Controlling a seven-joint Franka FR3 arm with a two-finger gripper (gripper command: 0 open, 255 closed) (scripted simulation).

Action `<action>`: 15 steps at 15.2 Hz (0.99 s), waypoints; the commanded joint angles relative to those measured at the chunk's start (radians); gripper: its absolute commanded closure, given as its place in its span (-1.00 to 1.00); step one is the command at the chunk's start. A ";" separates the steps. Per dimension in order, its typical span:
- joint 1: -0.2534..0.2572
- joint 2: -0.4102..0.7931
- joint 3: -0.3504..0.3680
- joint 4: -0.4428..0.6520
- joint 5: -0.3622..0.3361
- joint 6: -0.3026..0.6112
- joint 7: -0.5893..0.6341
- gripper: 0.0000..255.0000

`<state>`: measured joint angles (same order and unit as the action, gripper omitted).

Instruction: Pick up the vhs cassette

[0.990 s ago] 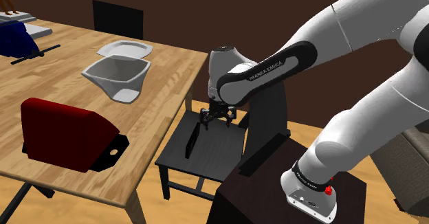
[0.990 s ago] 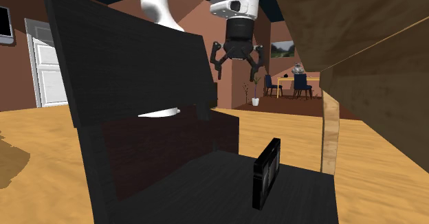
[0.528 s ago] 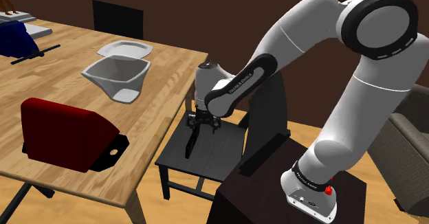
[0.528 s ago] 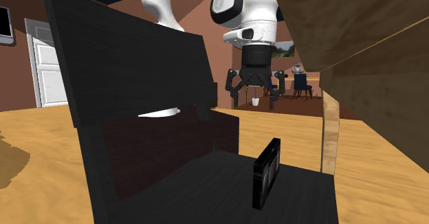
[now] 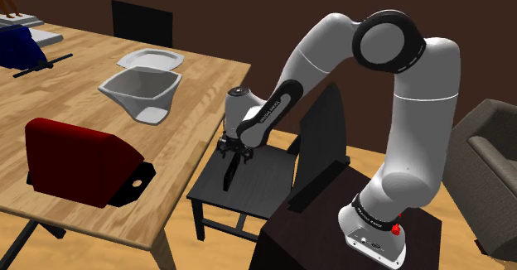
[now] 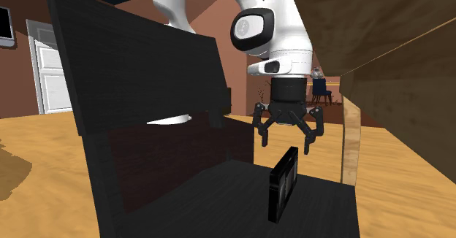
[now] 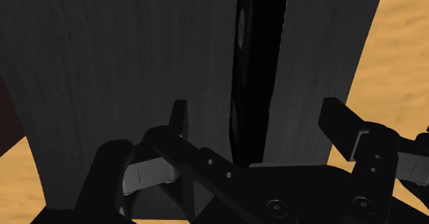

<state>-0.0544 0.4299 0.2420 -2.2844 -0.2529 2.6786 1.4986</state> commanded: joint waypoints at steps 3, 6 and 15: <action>0.026 0.070 -0.035 0.031 -0.030 0.052 0.042 -1.00; 0.040 0.111 -0.052 0.044 -0.046 0.080 0.054 -1.00; 0.046 0.131 -0.061 0.051 -0.054 0.094 0.059 1.00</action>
<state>-0.0082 0.5607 0.1811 -2.2338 -0.3066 2.7728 1.5579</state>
